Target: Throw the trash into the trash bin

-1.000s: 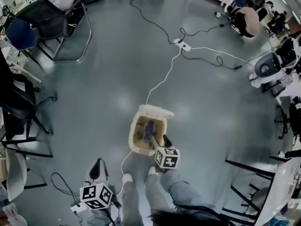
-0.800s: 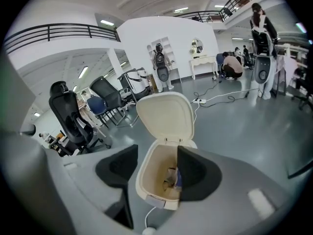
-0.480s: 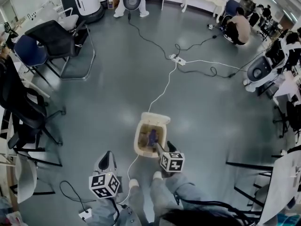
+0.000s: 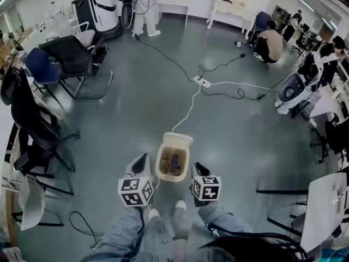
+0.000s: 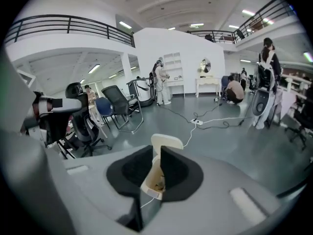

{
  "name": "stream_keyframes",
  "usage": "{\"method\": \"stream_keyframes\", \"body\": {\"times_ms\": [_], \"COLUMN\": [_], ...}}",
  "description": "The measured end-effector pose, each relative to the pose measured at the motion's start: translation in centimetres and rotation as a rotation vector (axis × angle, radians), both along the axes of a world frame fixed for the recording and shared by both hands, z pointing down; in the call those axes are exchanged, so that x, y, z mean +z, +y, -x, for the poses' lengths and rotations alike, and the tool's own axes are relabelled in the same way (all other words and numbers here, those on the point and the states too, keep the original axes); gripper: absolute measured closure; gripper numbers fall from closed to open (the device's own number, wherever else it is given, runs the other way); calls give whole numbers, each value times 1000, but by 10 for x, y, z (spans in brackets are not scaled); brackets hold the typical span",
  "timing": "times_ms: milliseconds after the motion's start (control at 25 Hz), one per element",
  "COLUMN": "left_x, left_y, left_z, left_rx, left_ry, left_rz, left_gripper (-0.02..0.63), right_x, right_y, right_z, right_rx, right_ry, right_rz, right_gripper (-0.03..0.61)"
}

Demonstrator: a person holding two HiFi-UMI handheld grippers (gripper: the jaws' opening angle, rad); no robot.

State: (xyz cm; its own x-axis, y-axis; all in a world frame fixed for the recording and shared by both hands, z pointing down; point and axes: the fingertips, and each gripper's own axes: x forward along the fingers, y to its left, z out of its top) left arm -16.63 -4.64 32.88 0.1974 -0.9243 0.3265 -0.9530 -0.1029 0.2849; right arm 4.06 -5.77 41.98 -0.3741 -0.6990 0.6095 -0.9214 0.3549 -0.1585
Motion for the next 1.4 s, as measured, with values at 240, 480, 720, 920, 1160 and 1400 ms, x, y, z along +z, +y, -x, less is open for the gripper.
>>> {"method": "stream_keyframes", "body": {"times_ms": [240, 480, 720, 920, 1160, 1400], "left_x": [-50, -73, -77, -82, -82, -78], "left_y": [-20, -26, -28, -30, -30, -27], "left_z": [-37, -46, -34, -34, -42, -45], "left_rx": [76, 92, 61, 58, 71, 69], "left_ry": [-9, -43, -72, -94, -111, -108], "left_rz": [-89, -103, -94, -100, -104, -89], "left_gripper": [604, 606, 604, 604, 604, 604], "right_x": [-80, -146, -162, -164, -163, -162], "right_y": [0, 0, 8, 7, 2, -2], "right_z": [-34, -78, -135, -157, -149, -146], "right_rx": [57, 137, 277, 333, 298, 286], "right_ry": [36, 90, 86, 60, 68, 78], "right_rz": [-138, -289, -345, -349, -343, -325], "right_gripper": [574, 574, 574, 574, 575, 575]}}
